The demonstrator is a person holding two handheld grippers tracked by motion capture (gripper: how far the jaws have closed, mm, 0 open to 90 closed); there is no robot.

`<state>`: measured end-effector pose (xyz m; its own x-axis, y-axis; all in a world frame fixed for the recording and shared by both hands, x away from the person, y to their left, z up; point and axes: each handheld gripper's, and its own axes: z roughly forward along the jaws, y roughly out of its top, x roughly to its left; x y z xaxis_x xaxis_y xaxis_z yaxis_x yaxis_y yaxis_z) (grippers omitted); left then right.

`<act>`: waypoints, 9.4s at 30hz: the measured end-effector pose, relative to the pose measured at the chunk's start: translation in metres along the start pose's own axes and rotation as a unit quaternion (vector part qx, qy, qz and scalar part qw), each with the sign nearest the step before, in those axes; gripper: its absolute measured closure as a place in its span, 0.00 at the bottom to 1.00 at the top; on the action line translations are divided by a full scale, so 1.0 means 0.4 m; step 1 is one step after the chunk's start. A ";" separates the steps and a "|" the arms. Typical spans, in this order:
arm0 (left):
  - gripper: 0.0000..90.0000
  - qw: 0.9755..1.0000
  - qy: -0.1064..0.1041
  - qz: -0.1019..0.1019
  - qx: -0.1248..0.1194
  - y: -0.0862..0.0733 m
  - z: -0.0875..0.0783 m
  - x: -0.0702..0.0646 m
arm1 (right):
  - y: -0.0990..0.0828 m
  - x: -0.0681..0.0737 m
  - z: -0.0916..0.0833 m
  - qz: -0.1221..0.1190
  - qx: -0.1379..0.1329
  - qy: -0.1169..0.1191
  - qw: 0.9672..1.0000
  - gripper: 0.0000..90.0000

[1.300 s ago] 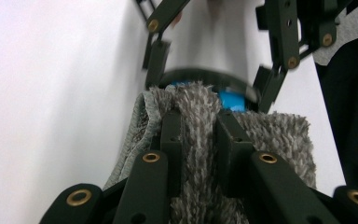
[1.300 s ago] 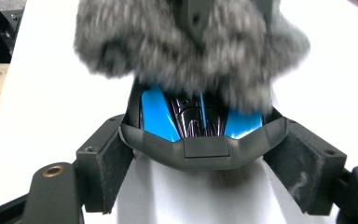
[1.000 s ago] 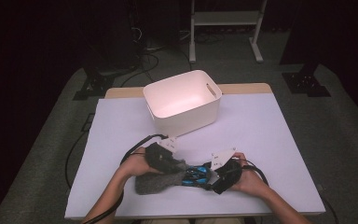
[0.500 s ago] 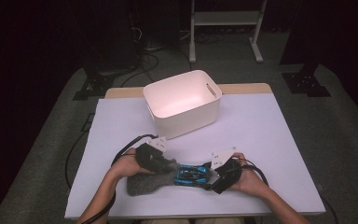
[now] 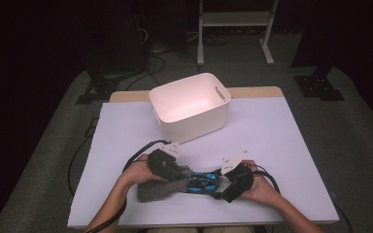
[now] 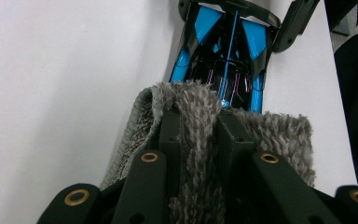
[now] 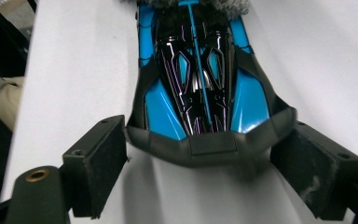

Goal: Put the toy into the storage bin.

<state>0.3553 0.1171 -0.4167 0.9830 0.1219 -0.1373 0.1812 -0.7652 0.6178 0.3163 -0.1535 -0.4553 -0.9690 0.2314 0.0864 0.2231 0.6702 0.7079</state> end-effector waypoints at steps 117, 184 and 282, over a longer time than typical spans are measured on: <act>0.85 0.995 -0.039 0.086 0.031 0.150 -0.012 -0.088 | 0.026 0.038 -0.026 -0.046 -0.041 0.009 0.998 0.63; 0.85 0.999 -0.006 0.043 0.015 0.034 -0.116 -0.055 | 0.028 0.033 -0.016 -0.031 -0.048 0.016 0.998 0.63; 0.82 0.996 -0.066 0.049 0.037 0.061 -0.036 -0.091 | 0.039 0.027 -0.039 0.035 -0.022 0.010 0.999 0.29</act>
<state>0.3245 0.1032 -0.3857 0.9825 -0.0371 -0.1826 0.0762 -0.8143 0.5754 0.3075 -0.1515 -0.4321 -0.9531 0.2622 0.1512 0.2865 0.6203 0.7302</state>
